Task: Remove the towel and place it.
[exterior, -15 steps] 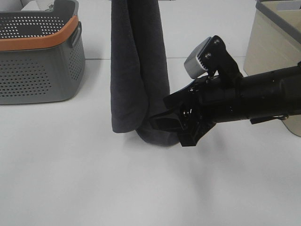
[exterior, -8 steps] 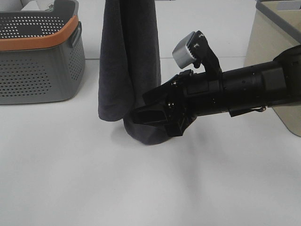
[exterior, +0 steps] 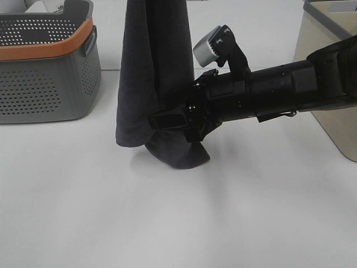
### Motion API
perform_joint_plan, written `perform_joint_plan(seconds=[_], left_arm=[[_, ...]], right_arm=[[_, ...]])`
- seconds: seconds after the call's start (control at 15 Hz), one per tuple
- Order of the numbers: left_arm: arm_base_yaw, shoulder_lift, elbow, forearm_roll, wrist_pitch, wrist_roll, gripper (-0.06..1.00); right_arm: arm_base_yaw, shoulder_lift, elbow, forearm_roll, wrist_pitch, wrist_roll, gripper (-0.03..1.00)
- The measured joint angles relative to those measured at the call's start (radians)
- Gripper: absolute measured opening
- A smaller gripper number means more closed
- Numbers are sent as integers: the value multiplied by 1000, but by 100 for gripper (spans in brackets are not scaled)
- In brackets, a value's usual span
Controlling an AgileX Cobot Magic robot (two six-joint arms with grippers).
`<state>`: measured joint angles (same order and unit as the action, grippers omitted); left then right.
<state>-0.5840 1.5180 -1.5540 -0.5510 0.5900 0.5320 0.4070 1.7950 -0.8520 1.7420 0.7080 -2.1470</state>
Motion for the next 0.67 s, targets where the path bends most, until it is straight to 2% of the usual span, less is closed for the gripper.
perform_joint_plan(seconds=[0.4,0.67], left_arm=[[0,0,0,-30,12,0,0],[-9,0,0,-33,12,0,0]], right_arm=[[1,110,-74,0,-1,1,60],[51,159,-98,0,-22,1,59]])
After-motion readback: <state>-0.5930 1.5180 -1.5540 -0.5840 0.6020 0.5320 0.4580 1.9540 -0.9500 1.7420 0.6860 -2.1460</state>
